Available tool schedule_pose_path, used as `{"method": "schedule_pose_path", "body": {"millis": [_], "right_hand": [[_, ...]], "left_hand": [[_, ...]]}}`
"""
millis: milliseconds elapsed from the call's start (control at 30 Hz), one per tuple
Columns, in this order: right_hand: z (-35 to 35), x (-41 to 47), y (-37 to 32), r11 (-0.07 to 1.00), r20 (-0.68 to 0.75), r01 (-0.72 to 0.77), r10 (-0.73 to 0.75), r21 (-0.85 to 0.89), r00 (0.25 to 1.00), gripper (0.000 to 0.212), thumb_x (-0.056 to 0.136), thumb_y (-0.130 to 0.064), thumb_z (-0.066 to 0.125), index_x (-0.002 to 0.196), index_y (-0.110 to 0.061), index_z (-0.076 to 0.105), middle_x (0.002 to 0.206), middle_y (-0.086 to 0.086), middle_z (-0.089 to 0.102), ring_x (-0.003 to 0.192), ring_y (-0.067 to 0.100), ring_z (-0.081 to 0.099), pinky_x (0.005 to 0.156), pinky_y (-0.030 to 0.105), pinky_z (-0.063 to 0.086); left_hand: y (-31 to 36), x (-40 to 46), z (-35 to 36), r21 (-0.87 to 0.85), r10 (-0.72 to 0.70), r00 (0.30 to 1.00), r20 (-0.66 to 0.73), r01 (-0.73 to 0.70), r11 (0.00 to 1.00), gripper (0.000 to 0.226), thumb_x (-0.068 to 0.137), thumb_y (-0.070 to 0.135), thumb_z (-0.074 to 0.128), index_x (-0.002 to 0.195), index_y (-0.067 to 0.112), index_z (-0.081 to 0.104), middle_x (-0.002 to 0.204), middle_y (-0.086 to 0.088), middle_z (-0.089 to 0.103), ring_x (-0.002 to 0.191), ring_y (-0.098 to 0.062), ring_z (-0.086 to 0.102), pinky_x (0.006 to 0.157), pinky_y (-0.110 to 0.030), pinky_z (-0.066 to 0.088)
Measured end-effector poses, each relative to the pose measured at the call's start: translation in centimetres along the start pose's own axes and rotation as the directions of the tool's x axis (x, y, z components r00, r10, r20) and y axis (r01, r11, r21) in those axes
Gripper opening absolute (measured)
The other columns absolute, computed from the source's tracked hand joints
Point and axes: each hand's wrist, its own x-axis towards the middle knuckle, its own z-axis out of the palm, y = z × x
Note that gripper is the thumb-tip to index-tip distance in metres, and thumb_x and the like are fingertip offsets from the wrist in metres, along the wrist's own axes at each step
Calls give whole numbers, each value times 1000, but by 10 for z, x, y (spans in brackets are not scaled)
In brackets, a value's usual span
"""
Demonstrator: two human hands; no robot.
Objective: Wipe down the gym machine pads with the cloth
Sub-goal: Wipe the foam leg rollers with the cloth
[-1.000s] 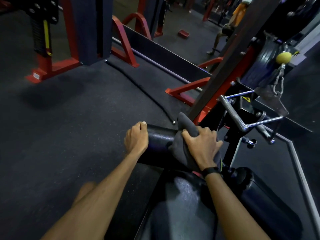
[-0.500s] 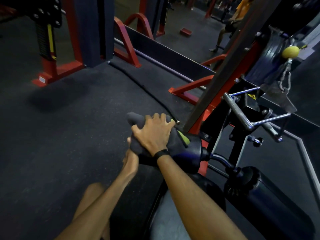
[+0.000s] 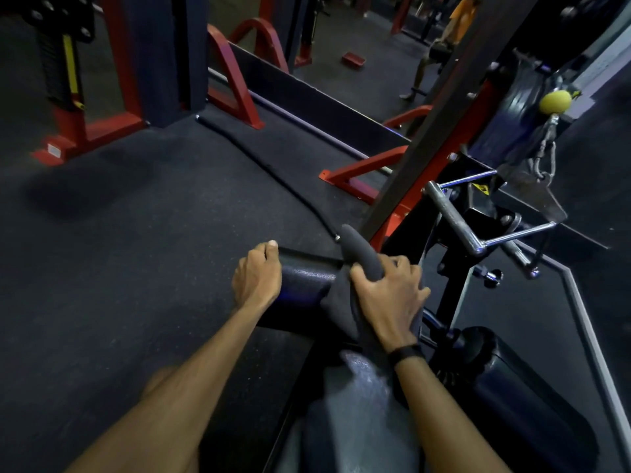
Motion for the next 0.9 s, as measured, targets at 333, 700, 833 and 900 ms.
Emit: {"method": "schedule_pose_path", "body": {"millis": [333, 700, 833, 900], "right_hand": [[47, 42, -94, 953, 337, 77, 28, -294, 941, 56, 84, -65, 43, 108, -23, 72, 117, 9, 69, 122, 34, 47, 97, 56, 27], [37, -33, -74, 762, 35, 646, -645, -56, 764, 51, 79, -67, 52, 111, -29, 64, 106, -2, 60, 102, 26, 53, 81, 45, 32], [28, -39, -12, 806, -139, 579, -592, -124, 794, 55, 73, -64, 64, 114, -28, 70, 114, -1, 64, 106, 26, 56, 82, 45, 34], [27, -44, 7, 838, -193, 530, -546, -131, 815, 55, 73, -63, 65, 114, -26, 71, 115, 0, 64, 109, 26, 54, 85, 46, 33]], "left_hand": [[-24, -17, 6, -84, 208, 970, -122, -219, 972, 41, 108, 28, 34, 139, 15, 57, 135, -8, 61, 128, -25, 48, 108, -42, 34], [-43, -25, -2, -730, -285, 957, 55, 233, 643, 54, 107, 49, 28, 105, 13, 69, 104, -11, 71, 94, -24, 68, 79, -35, 52], [-3, 10, -8, -532, -190, 982, -3, 159, 832, 54, 106, 50, 33, 110, 10, 69, 114, -11, 69, 102, -28, 65, 95, -42, 51], [11, 11, -4, -248, -133, 990, 40, 139, 959, 52, 105, 52, 34, 110, 12, 66, 113, -9, 65, 103, -30, 60, 89, -37, 44]]}}
